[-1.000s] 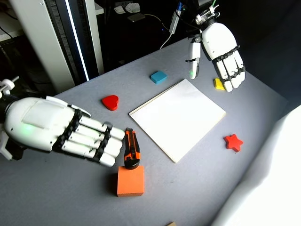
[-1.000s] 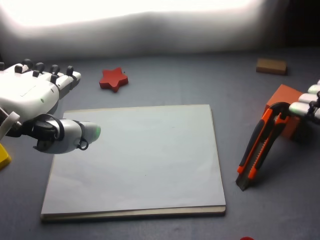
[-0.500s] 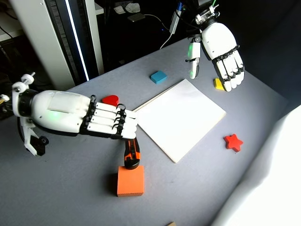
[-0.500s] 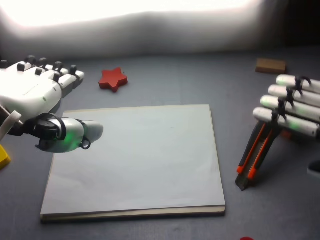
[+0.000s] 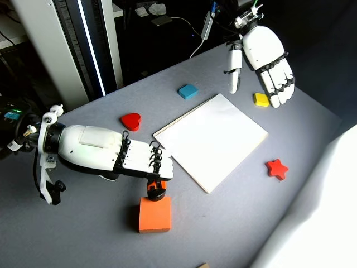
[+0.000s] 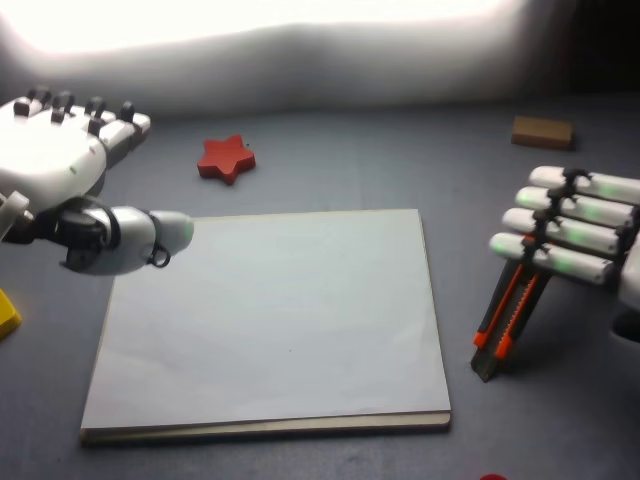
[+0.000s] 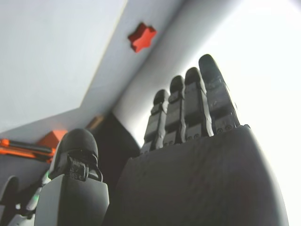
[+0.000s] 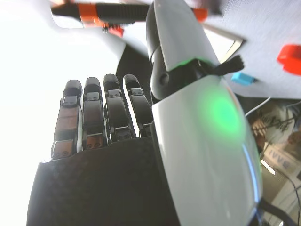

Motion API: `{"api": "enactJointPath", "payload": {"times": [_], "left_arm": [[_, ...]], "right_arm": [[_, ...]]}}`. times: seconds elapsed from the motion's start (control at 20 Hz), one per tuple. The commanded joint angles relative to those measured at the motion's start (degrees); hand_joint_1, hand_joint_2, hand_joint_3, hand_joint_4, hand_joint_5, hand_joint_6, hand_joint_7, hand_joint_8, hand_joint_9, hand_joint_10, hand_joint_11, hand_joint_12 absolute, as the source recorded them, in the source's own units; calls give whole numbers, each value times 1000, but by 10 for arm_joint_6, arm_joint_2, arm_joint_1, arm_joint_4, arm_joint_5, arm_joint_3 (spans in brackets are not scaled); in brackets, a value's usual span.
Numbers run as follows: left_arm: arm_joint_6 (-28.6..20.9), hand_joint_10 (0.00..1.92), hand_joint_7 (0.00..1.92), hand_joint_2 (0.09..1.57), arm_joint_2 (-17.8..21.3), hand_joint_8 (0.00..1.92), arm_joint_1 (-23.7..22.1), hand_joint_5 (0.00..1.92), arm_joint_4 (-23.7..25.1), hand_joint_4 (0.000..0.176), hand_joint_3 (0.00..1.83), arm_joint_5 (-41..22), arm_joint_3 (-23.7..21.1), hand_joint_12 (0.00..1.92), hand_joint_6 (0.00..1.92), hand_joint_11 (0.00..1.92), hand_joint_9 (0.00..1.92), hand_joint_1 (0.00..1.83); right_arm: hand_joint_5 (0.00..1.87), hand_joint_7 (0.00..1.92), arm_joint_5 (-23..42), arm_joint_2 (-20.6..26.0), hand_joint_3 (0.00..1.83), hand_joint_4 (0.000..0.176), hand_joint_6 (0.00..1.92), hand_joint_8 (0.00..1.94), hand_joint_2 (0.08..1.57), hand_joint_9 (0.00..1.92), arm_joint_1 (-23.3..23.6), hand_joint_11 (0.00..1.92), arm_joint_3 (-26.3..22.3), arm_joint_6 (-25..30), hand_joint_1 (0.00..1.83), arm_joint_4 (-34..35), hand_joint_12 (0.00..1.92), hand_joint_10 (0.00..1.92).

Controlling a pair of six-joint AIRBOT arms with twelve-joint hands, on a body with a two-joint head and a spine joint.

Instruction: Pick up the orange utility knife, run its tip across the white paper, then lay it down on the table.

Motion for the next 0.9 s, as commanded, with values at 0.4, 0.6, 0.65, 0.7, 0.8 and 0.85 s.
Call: {"api": "enactJointPath", "payload": {"times": [0.4, 0.6, 0.65, 0.7, 0.8, 0.85], "left_arm": [[33, 7, 112, 1243, 2, 6, -9, 26, 3, 35, 0, -35, 7, 512, 5, 0, 100, 0], [33, 0, 59, 1243, 2, 0, -9, 0, 6, 37, 0, -34, 18, 408, 0, 0, 60, 0], [33, 3, 60, 1246, 2, 1, -7, 0, 7, 34, 1, -31, 18, 374, 0, 0, 65, 0], [33, 3, 60, 1247, 2, 2, -3, 0, 7, 34, 1, -26, 18, 368, 0, 0, 67, 0], [33, 1, 62, 1245, 2, 1, 5, 0, 7, 37, 0, -21, 16, 404, 0, 0, 63, 0], [33, 2, 44, 1246, 2, 5, 8, 0, 7, 33, 0, -21, 15, 348, 0, 0, 53, 0]], "right_arm": [[0, 0, 12, -82, 0, 0, 0, 0, 1153, 0, 42, 0, 61, -63, 971, -3, 0, 0], [0, 0, 7, -109, 0, 0, 0, 0, 1143, 0, 50, 0, 81, -76, 995, -3, 0, 0], [0, 0, 5, -114, 0, 0, 0, 0, 1141, 0, 54, 0, 86, -78, 995, -3, 0, 0], [0, 0, 3, -120, 0, 0, 0, 0, 1138, 0, 58, 0, 93, -81, 1002, -3, 0, 0], [0, 0, -2, -129, 0, 0, 0, 0, 1148, 0, 64, 0, 102, -84, 997, 4, 0, 0], [0, 0, -6, -133, 0, 0, 0, 0, 1148, 0, 67, 0, 105, -86, 995, 10, 0, 0]]}}
